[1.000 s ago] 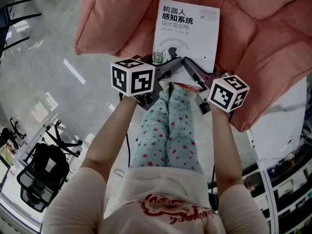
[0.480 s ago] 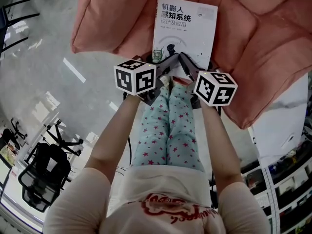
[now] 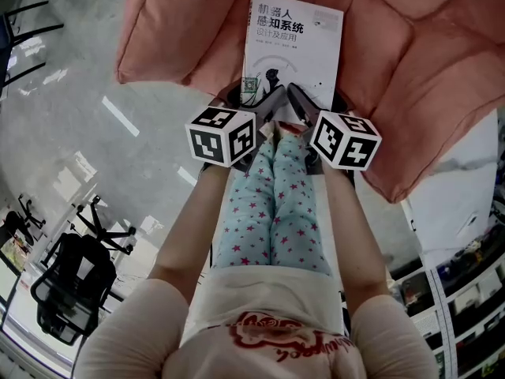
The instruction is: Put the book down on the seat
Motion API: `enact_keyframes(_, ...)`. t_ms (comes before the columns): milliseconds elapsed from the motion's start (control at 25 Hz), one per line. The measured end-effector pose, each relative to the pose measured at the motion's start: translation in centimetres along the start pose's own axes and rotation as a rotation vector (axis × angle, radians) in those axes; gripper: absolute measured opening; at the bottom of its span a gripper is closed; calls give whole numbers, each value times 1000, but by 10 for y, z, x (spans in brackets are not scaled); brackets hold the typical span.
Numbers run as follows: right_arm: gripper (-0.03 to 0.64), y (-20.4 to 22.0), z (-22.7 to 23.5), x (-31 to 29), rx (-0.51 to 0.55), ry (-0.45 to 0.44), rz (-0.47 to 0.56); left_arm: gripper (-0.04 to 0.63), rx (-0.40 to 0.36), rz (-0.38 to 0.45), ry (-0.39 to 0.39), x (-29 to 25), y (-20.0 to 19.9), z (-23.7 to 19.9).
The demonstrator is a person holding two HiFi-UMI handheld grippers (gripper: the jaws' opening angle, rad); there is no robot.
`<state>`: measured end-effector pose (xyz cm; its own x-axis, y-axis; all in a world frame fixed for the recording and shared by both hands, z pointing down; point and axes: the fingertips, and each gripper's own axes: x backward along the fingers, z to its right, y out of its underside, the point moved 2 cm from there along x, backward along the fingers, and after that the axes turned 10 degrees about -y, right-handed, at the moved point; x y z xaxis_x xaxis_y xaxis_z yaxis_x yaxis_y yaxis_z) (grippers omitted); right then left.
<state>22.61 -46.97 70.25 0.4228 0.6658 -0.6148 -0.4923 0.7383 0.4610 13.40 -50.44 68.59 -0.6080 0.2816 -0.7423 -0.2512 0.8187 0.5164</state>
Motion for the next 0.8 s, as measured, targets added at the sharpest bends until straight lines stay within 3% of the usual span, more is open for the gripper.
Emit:
enact_keyframes(160,347,-5,-3,11,44,39,24,233,-64,-9,-54,7,2,-4)
enact_keyframes(560,353,-7,6,37,70,110,45,233,-75,80,-228,39,-3,-25)
enact_keyframes(800,351,-22,-8,61,130,119,101,232,-105,105,-192,52,-15,-6)
